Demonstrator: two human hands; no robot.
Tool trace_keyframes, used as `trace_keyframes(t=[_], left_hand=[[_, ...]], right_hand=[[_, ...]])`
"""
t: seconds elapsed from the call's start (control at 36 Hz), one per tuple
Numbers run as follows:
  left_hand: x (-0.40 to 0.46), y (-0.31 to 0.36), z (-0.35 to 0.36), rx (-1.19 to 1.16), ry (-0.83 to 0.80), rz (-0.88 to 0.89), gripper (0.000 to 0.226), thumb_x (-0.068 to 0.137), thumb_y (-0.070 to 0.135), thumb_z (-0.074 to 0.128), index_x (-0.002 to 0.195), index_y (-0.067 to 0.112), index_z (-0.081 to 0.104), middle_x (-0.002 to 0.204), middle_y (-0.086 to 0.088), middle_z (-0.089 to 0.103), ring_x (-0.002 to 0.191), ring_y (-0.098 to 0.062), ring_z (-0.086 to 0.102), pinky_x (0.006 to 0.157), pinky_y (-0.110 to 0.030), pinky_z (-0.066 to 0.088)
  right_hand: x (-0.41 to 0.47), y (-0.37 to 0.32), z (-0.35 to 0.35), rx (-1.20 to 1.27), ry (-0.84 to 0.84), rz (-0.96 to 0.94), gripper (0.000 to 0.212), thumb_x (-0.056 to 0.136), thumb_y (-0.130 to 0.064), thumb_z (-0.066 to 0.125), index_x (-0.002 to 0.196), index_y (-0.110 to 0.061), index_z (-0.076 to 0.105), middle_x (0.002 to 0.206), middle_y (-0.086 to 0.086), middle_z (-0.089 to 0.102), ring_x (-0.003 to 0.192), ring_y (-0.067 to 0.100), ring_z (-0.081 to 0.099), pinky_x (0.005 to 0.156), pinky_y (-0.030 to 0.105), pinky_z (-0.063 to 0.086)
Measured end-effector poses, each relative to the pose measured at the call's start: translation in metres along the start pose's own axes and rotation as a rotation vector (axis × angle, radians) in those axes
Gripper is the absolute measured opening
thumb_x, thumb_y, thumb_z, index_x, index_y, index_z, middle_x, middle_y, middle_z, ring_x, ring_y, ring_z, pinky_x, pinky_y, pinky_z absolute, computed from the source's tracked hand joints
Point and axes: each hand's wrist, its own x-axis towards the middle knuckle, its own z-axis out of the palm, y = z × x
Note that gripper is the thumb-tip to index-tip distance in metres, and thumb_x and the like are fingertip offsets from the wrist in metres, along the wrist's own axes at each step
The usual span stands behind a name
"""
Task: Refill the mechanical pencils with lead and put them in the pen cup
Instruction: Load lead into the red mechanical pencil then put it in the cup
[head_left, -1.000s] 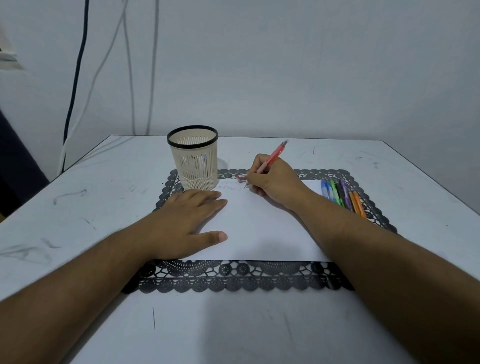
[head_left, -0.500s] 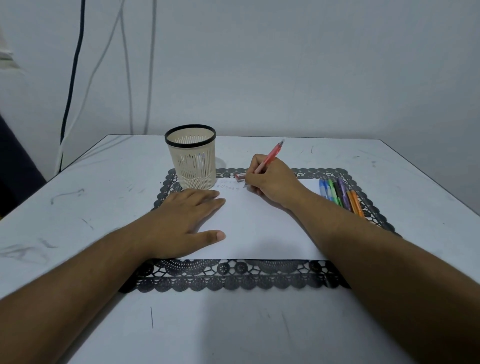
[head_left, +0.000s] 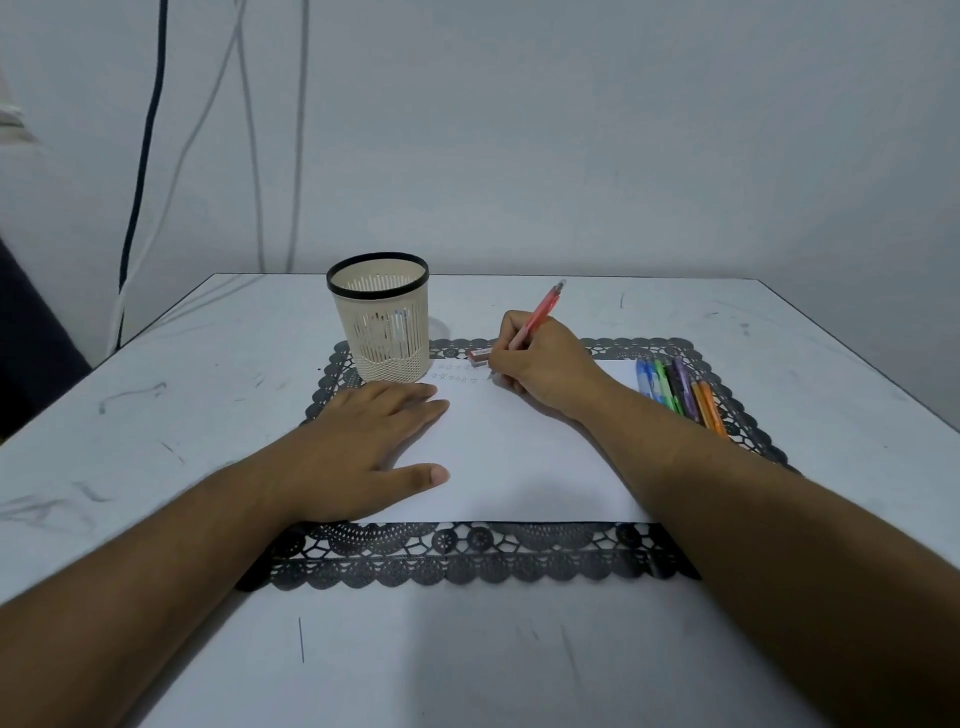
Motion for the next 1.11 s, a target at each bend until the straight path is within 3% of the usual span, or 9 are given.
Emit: trace_keyframes(t=[0.17, 0.25, 0.39, 0.5, 0.67, 0.86, 1.0, 1.11], left_hand=[[-0.0004, 0.0003, -0.0001, -0.006, -0.005, -0.003, 0.094, 0.082, 0.089, 0.011, 0.162, 0.039, 0.013, 0.169, 0.017, 0.007, 0.153, -0.007, 0.001, 0.126, -0.04, 0.009], [-0.0003, 0.001, -0.0008, -0.012, -0.009, -0.005, 0.095, 0.081, 0.089, 0.011, 0.162, 0.039, 0.012, 0.169, 0.018, 0.006, 0.153, -0.006, 0.0, 0.126, -0.039, 0.008], [-0.0007, 0.0002, -0.001, -0.01, -0.015, -0.007, 0.094, 0.082, 0.089, 0.011, 0.162, 0.04, 0.01, 0.169, 0.019, 0.005, 0.153, -0.005, -0.001, 0.125, -0.038, 0.006], [-0.0003, -0.0004, -0.0007, -0.006, -0.013, -0.004, 0.094, 0.082, 0.089, 0.011, 0.163, 0.04, 0.01, 0.169, 0.018, 0.004, 0.154, -0.006, 0.0, 0.125, -0.039, 0.007], [-0.0006, -0.0004, -0.0002, -0.005, -0.01, -0.004, 0.095, 0.081, 0.089, 0.011, 0.162, 0.04, 0.011, 0.169, 0.018, 0.006, 0.153, -0.006, 0.001, 0.126, -0.04, 0.009], [-0.0001, 0.001, -0.0007, -0.004, -0.012, -0.006, 0.096, 0.08, 0.089, 0.009, 0.163, 0.039, 0.011, 0.169, 0.018, 0.006, 0.153, -0.005, -0.001, 0.125, -0.038, 0.008], [-0.0014, -0.0005, -0.0008, -0.01, -0.015, -0.004, 0.097, 0.08, 0.091, 0.008, 0.162, 0.04, 0.01, 0.169, 0.019, 0.004, 0.152, -0.003, -0.002, 0.124, -0.037, 0.007], [-0.0002, -0.0007, 0.0005, -0.008, -0.005, 0.001, 0.095, 0.082, 0.089, 0.011, 0.162, 0.04, 0.011, 0.169, 0.019, 0.005, 0.153, -0.004, -0.001, 0.123, -0.036, 0.006]], right_hand=[[-0.004, -0.0022, 0.0015, 0.026, -0.055, 0.007, 0.017, 0.09, 0.008, 0.061, 0.081, -0.004, 0.054, 0.071, 0.011, 0.045, 0.072, 0.021, 0.053, 0.055, 0.018, 0.048], [-0.0032, -0.0003, -0.0021, 0.037, -0.04, -0.006, 0.017, 0.092, 0.008, 0.061, 0.081, -0.003, 0.054, 0.073, 0.015, 0.048, 0.059, 0.012, 0.055, 0.053, 0.02, 0.047], [-0.0021, 0.0028, -0.0064, 0.055, 0.011, 0.001, 0.015, 0.091, 0.008, 0.06, 0.08, -0.001, 0.054, 0.071, 0.014, 0.048, 0.059, 0.017, 0.048, 0.05, 0.018, 0.045], [-0.0015, 0.0019, -0.0061, -0.022, -0.009, 0.012, 0.013, 0.091, 0.004, 0.063, 0.082, -0.002, 0.056, 0.077, 0.014, 0.051, 0.072, 0.017, 0.057, 0.057, 0.018, 0.052], [-0.001, 0.0003, -0.0046, -0.018, 0.029, -0.004, 0.014, 0.09, 0.006, 0.061, 0.081, -0.003, 0.055, 0.075, 0.016, 0.051, 0.071, 0.024, 0.053, 0.051, 0.018, 0.048], [-0.0023, 0.0026, -0.0077, -0.038, 0.005, 0.016, 0.015, 0.089, 0.006, 0.062, 0.086, 0.011, 0.048, 0.076, 0.014, 0.046, 0.077, 0.024, 0.052, 0.053, 0.016, 0.049], [0.0005, 0.0034, -0.0045, 0.011, -0.001, 0.026, 0.016, 0.091, 0.003, 0.063, 0.085, 0.009, 0.049, 0.079, 0.014, 0.051, 0.075, 0.017, 0.059, 0.064, 0.022, 0.055], [-0.0001, 0.0029, -0.0041, 0.01, 0.013, 0.022, 0.013, 0.09, 0.005, 0.062, 0.081, 0.0, 0.054, 0.077, 0.015, 0.049, 0.074, 0.022, 0.054, 0.059, 0.019, 0.053]])
